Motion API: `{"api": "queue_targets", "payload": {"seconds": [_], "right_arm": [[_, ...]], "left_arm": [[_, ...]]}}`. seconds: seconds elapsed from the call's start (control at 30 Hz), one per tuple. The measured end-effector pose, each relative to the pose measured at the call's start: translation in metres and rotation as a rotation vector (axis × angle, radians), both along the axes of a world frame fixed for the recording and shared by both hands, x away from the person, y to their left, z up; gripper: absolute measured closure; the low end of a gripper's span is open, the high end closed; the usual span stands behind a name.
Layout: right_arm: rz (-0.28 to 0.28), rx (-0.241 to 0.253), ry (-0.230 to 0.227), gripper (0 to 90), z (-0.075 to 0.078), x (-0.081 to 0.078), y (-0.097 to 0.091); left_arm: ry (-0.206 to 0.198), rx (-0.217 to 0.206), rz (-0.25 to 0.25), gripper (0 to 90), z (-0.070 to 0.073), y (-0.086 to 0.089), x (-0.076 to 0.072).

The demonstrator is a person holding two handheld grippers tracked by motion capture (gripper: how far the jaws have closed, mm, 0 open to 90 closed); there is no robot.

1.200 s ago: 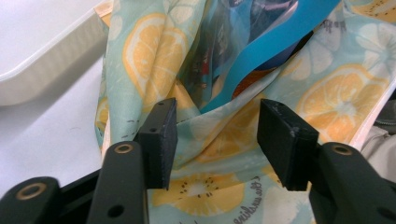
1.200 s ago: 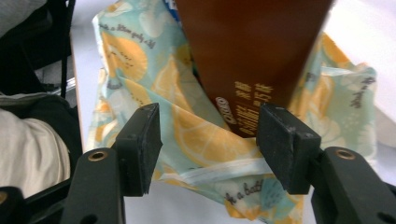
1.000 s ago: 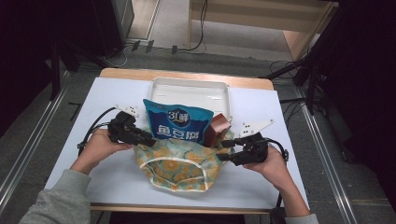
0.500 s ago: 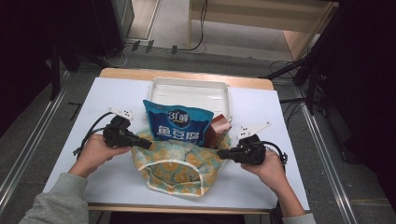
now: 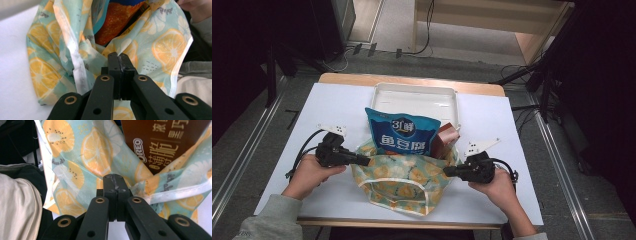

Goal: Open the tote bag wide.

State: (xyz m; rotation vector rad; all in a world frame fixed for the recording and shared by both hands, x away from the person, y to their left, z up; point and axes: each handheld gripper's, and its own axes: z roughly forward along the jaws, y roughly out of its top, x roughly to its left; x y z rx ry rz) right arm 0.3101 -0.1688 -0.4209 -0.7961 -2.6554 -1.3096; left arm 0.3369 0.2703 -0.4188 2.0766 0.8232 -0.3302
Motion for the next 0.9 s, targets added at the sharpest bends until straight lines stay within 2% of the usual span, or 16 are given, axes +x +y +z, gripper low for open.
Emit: {"api": "queue_targets", "payload": {"seconds": [0.2,0.27,0.5,0.6,0.9], "right_arm": [[-0.011,0.002,0.007,90.0,-0.007,-0.001,-0.002],[-0.014,-0.009,0.013,90.0,-0.013,0.000,-0.001],[-0.018,-0.028,0.027,90.0,-0.019,0.001,0.002],[-0.026,-0.035,0.050,90.0,-0.022,0.003,0.004],[-0.024,-0.031,0.034,90.0,-0.031,0.005,0.010]], "left_arm": [[0.002,0.012,0.005,90.0,-0.010,-0.002,-0.004],[0.001,0.013,0.007,90.0,-0.013,-0.004,-0.004],[0.011,0.010,0.020,90.0,-0.021,-0.007,-0.005],[0.014,0.010,0.022,90.0,-0.024,-0.008,-0.005],[-0.008,0.011,0.010,90.0,-0.032,-0.011,-0.003]]}}
